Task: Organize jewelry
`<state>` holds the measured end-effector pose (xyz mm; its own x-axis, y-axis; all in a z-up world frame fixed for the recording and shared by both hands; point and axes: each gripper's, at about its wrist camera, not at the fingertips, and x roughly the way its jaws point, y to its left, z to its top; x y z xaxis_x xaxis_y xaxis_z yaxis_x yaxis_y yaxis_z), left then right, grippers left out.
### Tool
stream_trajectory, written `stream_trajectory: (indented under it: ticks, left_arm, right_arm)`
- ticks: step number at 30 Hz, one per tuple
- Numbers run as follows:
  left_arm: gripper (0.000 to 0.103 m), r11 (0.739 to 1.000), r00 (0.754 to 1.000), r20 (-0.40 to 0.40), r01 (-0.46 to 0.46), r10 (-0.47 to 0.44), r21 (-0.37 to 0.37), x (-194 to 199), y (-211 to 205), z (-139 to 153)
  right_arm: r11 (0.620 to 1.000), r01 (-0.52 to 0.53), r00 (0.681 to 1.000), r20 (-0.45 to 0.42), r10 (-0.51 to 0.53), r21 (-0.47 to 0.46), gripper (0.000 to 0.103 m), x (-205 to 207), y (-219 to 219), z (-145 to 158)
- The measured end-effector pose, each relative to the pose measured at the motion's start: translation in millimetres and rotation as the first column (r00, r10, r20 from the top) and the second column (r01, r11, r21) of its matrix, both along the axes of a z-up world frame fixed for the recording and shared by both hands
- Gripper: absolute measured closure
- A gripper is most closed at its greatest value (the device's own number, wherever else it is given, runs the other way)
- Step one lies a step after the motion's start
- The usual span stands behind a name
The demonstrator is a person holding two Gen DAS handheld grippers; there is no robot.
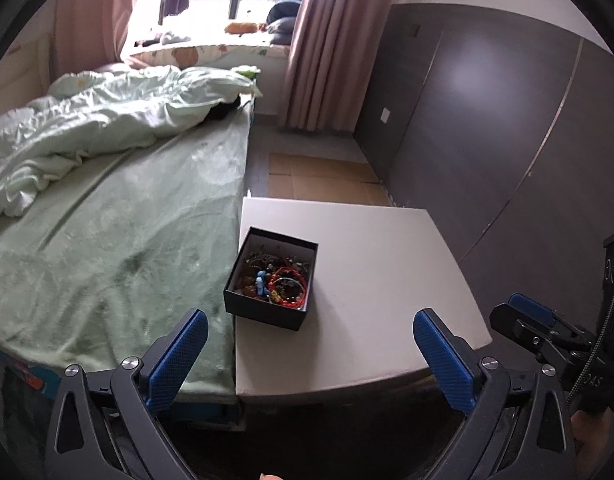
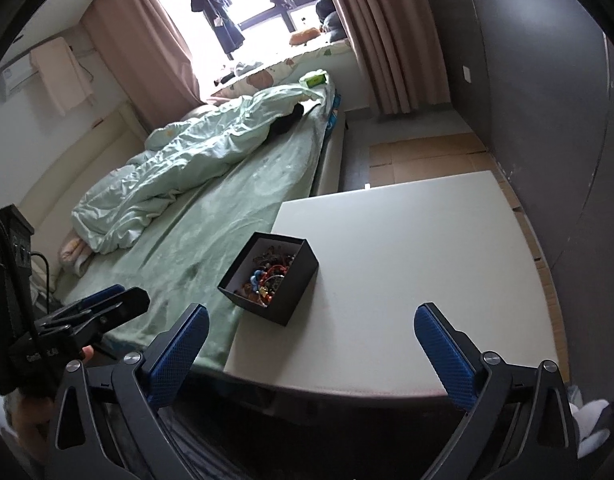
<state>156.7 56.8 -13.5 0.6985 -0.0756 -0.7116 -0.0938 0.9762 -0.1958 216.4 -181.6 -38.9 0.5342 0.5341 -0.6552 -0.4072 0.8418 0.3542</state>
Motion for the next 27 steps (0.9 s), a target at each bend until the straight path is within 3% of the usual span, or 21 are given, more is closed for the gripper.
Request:
stream_trajectory:
  ticks: [18, 27]
  left_arm:
    - [0.000, 0.994, 0.997, 0.070, -0.051, 0.045, 0.092, -78.8, -26.5, 39.9]
    - [0.000, 0.994, 0.994, 0.112, -0.027, 0.015, 0.110, -113.4, -39.1, 53.4]
  right_arm:
    - [0.998, 0.059, 0.996, 0.068, -0.057, -0.029, 0.000, -76.1, -45.4, 29.6]
    - [0.997, 0.064, 0.993, 0.106, -0.060, -0.032, 0.000, -117.4, -62.2, 46.4]
